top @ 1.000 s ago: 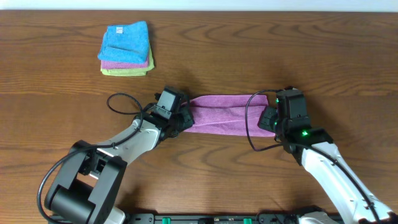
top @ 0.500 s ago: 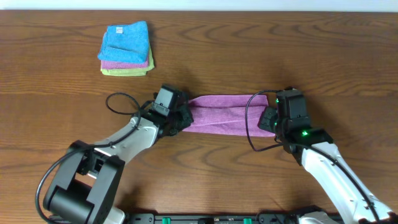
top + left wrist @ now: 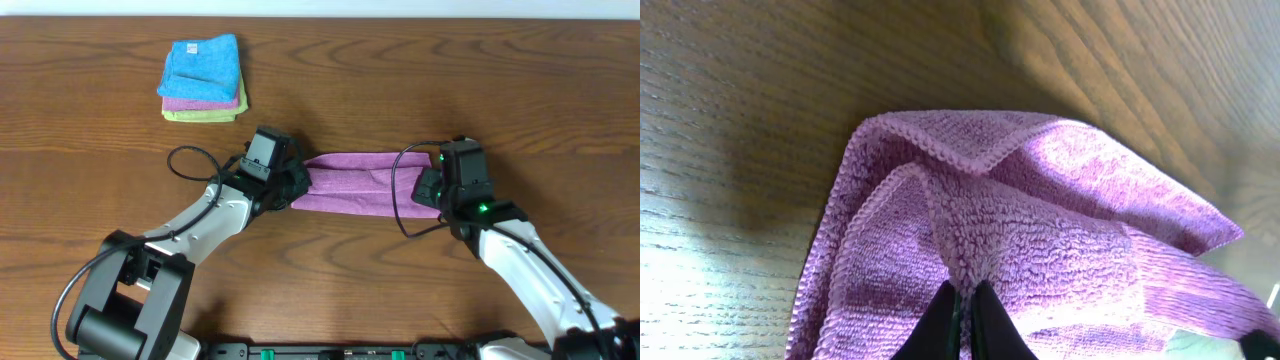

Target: Fold the cloth

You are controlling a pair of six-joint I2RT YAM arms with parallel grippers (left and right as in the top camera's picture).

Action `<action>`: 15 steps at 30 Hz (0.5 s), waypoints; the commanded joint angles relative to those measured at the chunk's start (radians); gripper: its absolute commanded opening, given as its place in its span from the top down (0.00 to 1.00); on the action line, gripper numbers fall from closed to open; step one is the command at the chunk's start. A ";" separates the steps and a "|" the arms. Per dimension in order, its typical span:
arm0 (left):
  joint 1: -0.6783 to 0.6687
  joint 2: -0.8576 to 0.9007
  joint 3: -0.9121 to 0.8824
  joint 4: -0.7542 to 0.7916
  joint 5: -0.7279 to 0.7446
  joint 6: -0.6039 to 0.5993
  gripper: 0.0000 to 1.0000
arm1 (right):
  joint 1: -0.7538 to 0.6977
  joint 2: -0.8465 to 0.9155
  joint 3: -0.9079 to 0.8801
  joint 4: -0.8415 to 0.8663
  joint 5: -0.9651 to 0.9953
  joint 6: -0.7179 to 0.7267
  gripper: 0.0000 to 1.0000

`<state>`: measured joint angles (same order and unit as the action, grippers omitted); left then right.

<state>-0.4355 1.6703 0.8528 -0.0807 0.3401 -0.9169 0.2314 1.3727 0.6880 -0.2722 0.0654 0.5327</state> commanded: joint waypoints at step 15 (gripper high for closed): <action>0.004 -0.014 0.016 0.003 -0.088 -0.010 0.60 | 0.006 0.048 0.010 0.034 0.084 -0.018 0.01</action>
<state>-0.4355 1.6703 0.8528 -0.0772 0.2775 -0.9215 0.2314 1.4132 0.6880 -0.2417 0.1268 0.5224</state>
